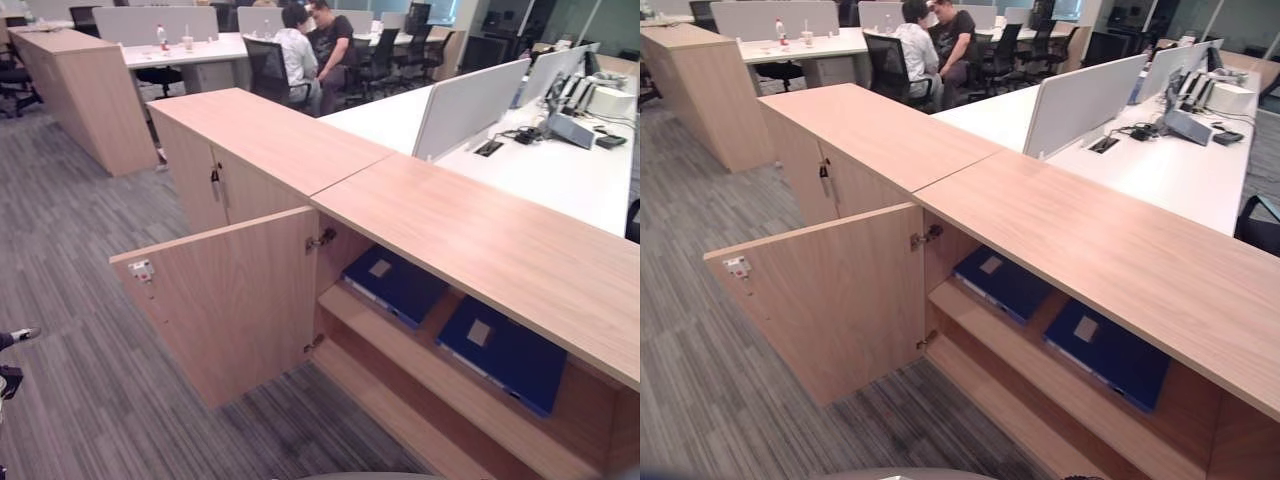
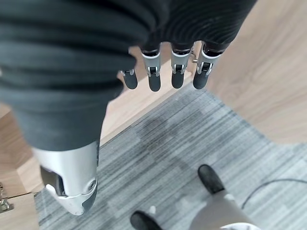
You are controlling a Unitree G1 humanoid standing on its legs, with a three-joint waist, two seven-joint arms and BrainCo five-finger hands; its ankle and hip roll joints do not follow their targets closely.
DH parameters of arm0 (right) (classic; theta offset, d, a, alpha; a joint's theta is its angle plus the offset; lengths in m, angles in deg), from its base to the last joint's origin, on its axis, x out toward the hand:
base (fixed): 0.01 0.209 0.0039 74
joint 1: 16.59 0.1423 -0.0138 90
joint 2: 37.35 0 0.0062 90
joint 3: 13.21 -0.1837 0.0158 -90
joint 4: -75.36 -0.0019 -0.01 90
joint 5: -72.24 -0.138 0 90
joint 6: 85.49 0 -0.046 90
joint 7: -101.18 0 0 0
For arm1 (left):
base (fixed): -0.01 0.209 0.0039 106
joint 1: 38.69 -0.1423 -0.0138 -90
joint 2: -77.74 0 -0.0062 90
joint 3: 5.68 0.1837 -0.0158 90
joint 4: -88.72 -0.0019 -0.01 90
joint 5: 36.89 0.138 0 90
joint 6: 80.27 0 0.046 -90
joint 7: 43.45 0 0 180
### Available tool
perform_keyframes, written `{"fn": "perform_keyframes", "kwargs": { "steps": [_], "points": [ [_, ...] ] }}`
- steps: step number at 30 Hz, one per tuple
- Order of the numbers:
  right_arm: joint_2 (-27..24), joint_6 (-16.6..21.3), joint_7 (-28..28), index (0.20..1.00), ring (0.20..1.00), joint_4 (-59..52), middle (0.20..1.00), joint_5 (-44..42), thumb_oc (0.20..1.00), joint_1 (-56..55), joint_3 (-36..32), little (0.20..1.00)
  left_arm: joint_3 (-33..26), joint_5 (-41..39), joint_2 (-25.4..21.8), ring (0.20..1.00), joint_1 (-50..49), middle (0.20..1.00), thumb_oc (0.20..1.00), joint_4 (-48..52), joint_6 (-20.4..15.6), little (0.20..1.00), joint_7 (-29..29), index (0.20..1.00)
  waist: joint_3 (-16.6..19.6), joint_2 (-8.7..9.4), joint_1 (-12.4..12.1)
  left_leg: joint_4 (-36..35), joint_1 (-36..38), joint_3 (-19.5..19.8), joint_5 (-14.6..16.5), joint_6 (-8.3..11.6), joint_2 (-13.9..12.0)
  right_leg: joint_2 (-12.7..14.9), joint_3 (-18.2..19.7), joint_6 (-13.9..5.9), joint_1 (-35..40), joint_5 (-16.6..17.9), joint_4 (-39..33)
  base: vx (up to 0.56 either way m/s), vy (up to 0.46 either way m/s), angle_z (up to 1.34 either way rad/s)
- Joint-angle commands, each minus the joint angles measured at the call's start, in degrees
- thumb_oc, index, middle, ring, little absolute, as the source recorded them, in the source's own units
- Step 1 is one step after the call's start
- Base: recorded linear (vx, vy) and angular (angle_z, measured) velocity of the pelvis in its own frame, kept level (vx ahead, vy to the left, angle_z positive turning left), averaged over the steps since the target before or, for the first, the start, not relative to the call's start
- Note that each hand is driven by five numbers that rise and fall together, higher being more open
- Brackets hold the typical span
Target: Put the empty folder in the office cabinet
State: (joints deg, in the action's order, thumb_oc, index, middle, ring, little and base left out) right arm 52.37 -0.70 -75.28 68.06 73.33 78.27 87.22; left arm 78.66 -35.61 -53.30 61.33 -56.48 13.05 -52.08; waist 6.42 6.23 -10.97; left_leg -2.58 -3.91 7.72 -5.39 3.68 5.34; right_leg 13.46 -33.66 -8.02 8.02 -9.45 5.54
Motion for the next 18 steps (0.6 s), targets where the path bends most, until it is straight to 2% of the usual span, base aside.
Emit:
{"fn": "perform_keyframes", "kwargs": {
  "steps": [1,11,18],
  "points": [
    [-1.26,0.97,0.13,1.0,1.0,-1.03,1.0,-2.31,1.0,1.97,2.43,1.0,-0.26,-1.6,-1.36,1.0,1.93,1.0,1.0,-0.22,-3.69,1.0,1.18,1.0,1.84,-1.45,0.61,4.43,-1.61,-2.26,7.13,-0.14,0.5,0.44,-1.18,-1.32,-2.99,8.16,-0.7,0.0,0.041,-0.19],
    [-0.47,1.37,0.51,1.0,1.0,-0.67,1.0,-1.93,1.0,2.1,2.91,1.0,8.28,-4.59,6.13,1.0,10.03,1.0,1.0,4.29,-4.81,1.0,4.28,1.0,2.37,-1.36,1.5,4.22,-0.08,-4.25,7.67,-1.02,0.8,1.16,0.09,-2.17,-2.94,9.37,-0.74,0.0,0.034,-0.13],
    [-0.31,1.42,0.84,1.0,1.0,-0.63,1.0,-1.58,1.0,1.67,3.12,1.0,10.04,-4.9,8.28,1.0,12.23,1.0,1.0,4.13,-4.7,1.0,4.58,1.0,2.39,-1.32,2.3,4.22,0.4,-5.06,7.77,-1.21,0.82,1.19,0.44,-2.34,-2.65,9.66,-0.97,0.0,0.01,-0.04]
  ]
}}
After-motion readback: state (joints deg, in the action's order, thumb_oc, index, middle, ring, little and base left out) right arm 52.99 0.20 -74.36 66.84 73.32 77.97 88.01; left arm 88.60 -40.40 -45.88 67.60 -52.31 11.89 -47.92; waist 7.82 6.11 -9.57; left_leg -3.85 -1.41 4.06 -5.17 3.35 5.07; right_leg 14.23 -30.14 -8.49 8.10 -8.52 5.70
